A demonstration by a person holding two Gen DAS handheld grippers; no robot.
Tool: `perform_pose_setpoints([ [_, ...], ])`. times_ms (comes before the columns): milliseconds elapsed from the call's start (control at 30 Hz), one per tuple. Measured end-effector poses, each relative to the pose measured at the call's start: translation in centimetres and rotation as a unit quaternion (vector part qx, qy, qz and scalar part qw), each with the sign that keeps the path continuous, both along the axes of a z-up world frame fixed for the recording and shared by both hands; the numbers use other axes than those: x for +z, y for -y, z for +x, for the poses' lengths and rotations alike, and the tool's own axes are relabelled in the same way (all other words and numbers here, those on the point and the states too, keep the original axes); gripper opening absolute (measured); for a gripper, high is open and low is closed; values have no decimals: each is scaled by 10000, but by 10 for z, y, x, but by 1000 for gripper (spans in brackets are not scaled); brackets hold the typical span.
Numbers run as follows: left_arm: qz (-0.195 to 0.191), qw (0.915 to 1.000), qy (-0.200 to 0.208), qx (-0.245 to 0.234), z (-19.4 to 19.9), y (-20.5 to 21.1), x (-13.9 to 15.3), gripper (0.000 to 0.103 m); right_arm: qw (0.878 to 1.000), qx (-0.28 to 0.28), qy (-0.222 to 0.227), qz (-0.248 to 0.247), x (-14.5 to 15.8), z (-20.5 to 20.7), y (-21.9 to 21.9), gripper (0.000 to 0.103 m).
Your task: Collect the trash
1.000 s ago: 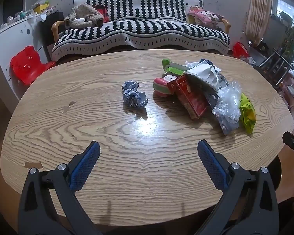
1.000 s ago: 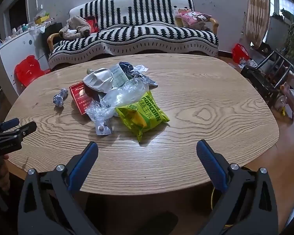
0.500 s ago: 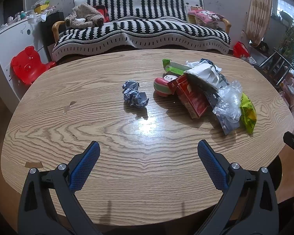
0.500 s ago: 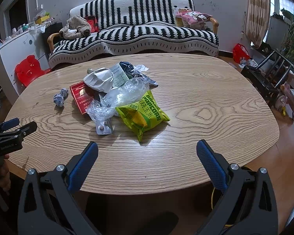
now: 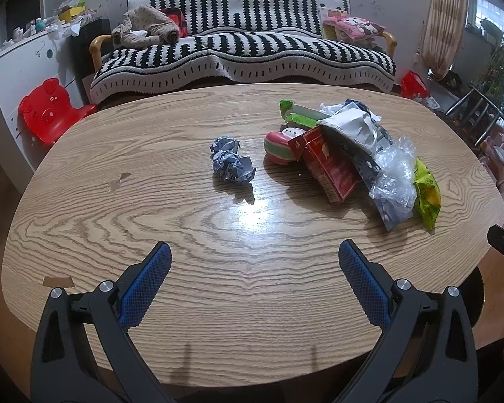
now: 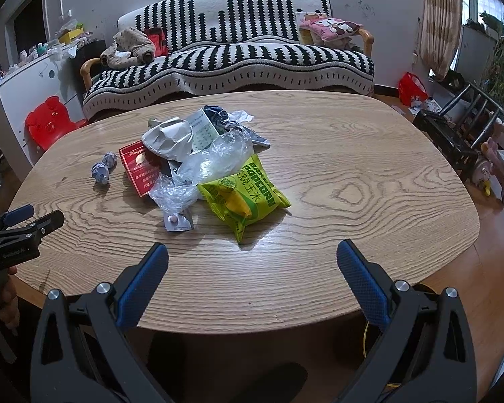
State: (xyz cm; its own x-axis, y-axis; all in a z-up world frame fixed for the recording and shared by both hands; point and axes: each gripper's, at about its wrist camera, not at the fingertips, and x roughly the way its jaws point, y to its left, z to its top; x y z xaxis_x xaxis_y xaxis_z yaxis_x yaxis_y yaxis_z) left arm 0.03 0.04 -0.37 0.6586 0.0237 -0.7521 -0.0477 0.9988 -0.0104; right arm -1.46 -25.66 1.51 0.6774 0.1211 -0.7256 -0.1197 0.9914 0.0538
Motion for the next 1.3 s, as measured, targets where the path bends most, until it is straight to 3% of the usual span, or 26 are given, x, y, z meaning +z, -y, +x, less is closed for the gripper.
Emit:
perform_pose_setpoints([
  [1300, 12, 10000, 7, 27, -3, -1, 2, 97, 10000, -6, -9, -19, -2, 0, 1, 97],
])
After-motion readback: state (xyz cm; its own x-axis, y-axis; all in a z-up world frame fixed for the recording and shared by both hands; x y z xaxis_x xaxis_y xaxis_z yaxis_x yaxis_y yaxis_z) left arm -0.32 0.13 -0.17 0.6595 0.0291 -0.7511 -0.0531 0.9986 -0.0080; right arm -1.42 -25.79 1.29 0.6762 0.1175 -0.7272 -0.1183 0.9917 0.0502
